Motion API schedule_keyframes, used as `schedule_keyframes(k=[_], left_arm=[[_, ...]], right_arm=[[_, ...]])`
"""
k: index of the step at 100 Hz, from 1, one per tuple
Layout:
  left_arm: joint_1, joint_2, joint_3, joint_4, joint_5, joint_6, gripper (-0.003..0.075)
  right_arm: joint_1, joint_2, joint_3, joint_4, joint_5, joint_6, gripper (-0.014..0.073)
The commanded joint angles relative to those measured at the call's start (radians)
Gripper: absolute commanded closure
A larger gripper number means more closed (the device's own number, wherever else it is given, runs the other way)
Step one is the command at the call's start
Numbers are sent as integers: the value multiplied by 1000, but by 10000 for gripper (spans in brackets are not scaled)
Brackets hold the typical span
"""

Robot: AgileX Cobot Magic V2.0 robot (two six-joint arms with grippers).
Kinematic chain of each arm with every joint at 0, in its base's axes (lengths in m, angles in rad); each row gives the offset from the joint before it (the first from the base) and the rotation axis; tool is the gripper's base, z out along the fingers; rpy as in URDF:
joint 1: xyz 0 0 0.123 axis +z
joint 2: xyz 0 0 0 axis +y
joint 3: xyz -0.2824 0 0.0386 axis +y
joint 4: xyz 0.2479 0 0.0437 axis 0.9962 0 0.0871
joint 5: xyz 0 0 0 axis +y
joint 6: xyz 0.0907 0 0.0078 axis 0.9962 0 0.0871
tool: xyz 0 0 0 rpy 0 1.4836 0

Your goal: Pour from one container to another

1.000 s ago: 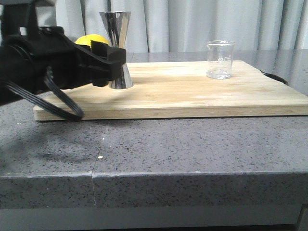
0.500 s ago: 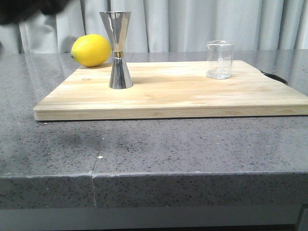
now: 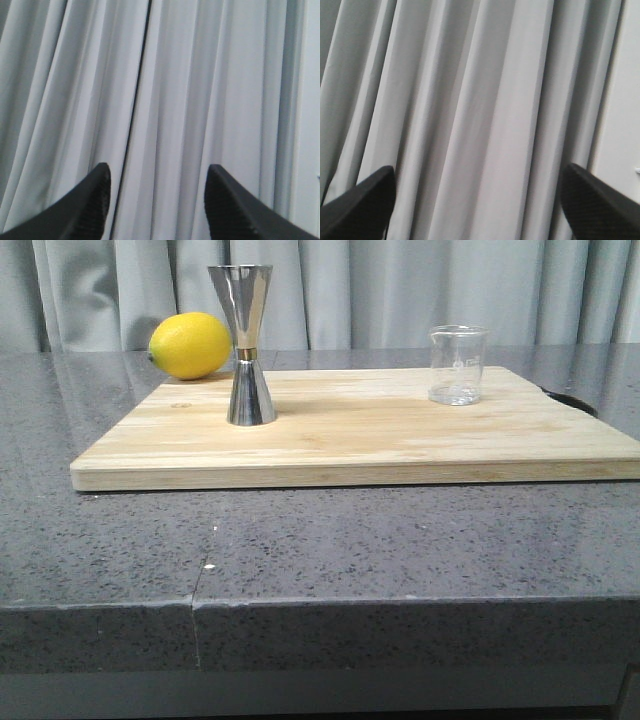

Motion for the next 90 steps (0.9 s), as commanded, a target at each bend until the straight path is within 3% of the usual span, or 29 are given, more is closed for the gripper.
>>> schedule_keyframes(k=[1,13,20,26,44,90], left_arm=[[-8,-61,-43,0,22,51,464],[-8,-132,-41,-30,74,173,612],[-8,-145,-39,-88,72,308,689],[-8,-146,-39,-174,46,440,739],[-8,-109,-38,-311,7,636,739],[-8,20,-38,-331,1,655,739]], right_arm=[[-9,-102,-20,10,109,-16,-7],[-9,-219,-20,0,272,-16,9],[-11,-272,-20,-23,325,-17,79],[-11,-310,-20,-52,368,-17,194],[-11,-376,-20,-84,483,-17,668],[-11,-394,-20,-89,553,-17,662]])
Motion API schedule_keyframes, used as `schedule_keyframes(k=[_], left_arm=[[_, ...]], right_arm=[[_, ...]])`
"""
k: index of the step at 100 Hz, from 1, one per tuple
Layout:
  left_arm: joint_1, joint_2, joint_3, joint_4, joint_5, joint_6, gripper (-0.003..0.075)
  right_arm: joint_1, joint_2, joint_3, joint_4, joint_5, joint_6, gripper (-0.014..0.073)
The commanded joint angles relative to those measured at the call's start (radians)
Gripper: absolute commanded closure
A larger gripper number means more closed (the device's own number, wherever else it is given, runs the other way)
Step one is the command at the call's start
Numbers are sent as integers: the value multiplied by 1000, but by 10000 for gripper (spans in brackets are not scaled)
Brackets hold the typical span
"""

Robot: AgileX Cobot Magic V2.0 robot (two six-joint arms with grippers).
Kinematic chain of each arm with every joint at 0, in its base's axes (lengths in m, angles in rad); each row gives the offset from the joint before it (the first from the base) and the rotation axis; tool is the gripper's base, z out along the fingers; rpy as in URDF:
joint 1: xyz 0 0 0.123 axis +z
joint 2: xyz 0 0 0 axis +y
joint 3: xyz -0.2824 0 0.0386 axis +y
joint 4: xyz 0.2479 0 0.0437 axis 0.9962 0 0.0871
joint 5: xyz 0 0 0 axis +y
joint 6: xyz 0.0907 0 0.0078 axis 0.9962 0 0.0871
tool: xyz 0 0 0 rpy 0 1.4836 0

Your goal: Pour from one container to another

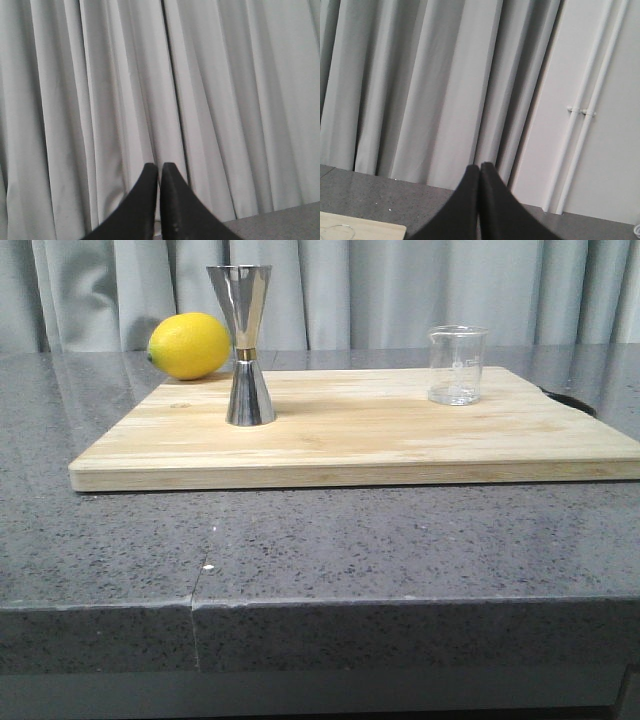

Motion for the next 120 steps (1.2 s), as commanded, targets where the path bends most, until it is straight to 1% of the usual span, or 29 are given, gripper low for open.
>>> schedule_keyframes(k=[1,46,57,65,70,77,78,79,82,84,86,88,91,95,97,98,99,104,107,109,110,111,114,120], left_arm=[[-8,11,-28,11,-28,3,739],[-8,11,-28,0,-28,3,739],[-8,11,-28,-4,-114,6,739],[-8,13,-24,-15,-110,3,739],[-6,13,-11,28,-91,-11,739],[15,6,23,234,-42,-111,739],[22,6,32,311,-36,-154,739],[26,3,36,311,-34,-154,739],[48,-1,60,432,-33,-242,739],[60,-3,69,476,-33,-283,739],[81,-5,88,555,-33,-371,739],[106,-13,97,601,-33,-441,739],[144,-24,117,633,-29,-508,739],[210,-47,148,674,-12,-658,739],[234,-56,164,680,-3,-698,739],[271,-66,176,682,9,-735,739],[271,-71,176,685,16,-753,739],[374,-115,220,702,85,-879,739],[423,-138,241,726,131,-923,739],[457,-149,256,761,157,-963,739],[478,-166,265,790,194,-989,739],[478,-166,270,805,194,-1003,739],[522,-193,288,872,255,-1056,739],[574,-243,329,995,334,-1178,739]], right_arm=[[-4,9,-20,-16,-61,-9,662],[-4,9,-20,-16,-61,-9,662],[-4,9,-20,-16,-61,-9,662],[-4,9,-20,-16,-61,-9,662],[-4,9,-20,-16,-61,-9,662],[-4,9,-20,-16,-61,-9,662],[-4,9,-20,-16,-61,-9,662],[-4,9,-20,-16,-61,-9,662],[-4,9,-20,-16,-61,-9,662],[-4,9,-20,-16,-61,-9,662],[-4,9,-20,-16,-61,-9,662],[-4,9,-20,-16,-61,-9,662],[-4,9,-20,-16,-61,-9,662],[-4,9,-20,-16,-61,-9,662],[-4,9,-20,-16,-61,-9,662],[-4,9,-20,-16,-61,-9,662],[-4,9,-20,-16,-61,-9,662],[-4,9,-20,-16,-61,-9,662],[-4,9,-20,-16,-61,-9,662],[-4,9,-20,-16,-61,-9,662],[-4,9,-20,-16,-61,-9,662],[-4,9,-20,-16,-61,-9,662],[-4,9,-20,-16,-61,-9,662],[-4,9,-20,-16,-61,-9,662]])
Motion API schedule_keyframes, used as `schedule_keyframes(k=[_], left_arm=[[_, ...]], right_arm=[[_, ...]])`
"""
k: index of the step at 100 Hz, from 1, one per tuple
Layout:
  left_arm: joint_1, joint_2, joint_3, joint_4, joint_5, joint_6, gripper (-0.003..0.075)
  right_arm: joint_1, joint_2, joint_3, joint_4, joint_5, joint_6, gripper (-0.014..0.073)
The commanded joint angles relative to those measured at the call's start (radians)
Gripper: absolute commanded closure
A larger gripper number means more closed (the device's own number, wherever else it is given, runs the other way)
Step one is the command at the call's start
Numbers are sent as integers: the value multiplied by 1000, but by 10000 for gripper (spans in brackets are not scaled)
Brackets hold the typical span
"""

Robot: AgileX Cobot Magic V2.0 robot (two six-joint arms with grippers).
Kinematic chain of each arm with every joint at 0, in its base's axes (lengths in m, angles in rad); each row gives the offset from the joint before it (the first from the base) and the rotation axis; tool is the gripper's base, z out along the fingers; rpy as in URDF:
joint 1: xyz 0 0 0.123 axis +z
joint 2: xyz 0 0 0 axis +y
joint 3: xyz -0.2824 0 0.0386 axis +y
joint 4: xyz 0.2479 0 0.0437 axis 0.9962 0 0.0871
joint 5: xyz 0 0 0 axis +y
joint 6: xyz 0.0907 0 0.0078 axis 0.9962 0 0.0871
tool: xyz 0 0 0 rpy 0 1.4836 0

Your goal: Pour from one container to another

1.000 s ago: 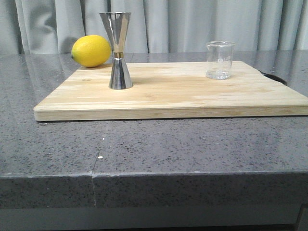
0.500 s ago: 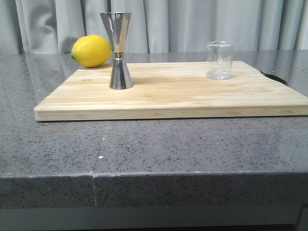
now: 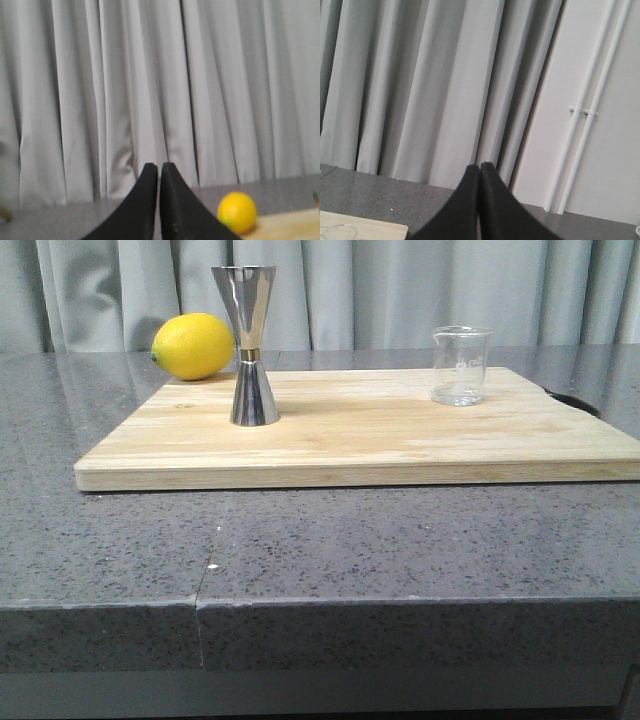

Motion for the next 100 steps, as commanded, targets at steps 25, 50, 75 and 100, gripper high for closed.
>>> schedule_keyframes(k=[25,50,75,100], left_arm=[[109,-269,225,157,81,-205,739],[109,-364,308,183,225,-205,739],[109,-370,308,176,287,-205,739],[109,-370,308,176,287,-205,739]], right_arm=[[-4,9,-20,-15,-65,-9,662],[-4,9,-20,-15,-65,-9,662],[-4,9,-20,-15,-65,-9,662],[-4,9,-20,-15,-65,-9,662]])
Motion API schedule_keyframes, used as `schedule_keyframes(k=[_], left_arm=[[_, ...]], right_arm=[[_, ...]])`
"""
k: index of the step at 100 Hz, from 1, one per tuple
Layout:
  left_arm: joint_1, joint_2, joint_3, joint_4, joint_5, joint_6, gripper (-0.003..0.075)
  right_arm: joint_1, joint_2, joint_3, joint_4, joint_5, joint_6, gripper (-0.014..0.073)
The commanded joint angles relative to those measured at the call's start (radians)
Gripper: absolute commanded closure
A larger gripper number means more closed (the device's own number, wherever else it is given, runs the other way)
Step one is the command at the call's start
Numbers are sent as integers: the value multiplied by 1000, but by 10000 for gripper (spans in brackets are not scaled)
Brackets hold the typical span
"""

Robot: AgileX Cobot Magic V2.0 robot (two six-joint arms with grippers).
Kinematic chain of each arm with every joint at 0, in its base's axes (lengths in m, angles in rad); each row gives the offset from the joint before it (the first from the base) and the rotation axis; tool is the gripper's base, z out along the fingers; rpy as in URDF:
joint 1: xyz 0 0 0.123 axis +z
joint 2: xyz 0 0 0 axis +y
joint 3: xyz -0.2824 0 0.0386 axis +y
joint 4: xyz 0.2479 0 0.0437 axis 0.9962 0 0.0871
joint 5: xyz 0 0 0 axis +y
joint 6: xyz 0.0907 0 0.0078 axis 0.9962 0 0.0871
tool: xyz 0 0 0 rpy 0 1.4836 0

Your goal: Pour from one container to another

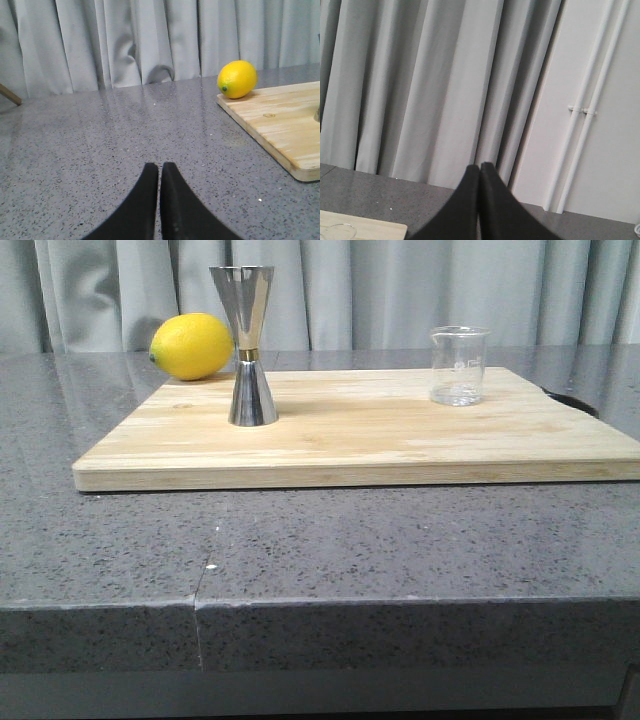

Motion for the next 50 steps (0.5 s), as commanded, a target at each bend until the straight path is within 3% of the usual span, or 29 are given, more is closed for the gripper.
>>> schedule_keyframes(k=[1,50], left_arm=[[3,3,35,-9,-69,-13,739],[3,3,35,-9,-69,-13,739]], right_arm=[[-4,9,-20,-15,-67,-9,662],[-2,9,-8,-12,-67,-8,662]])
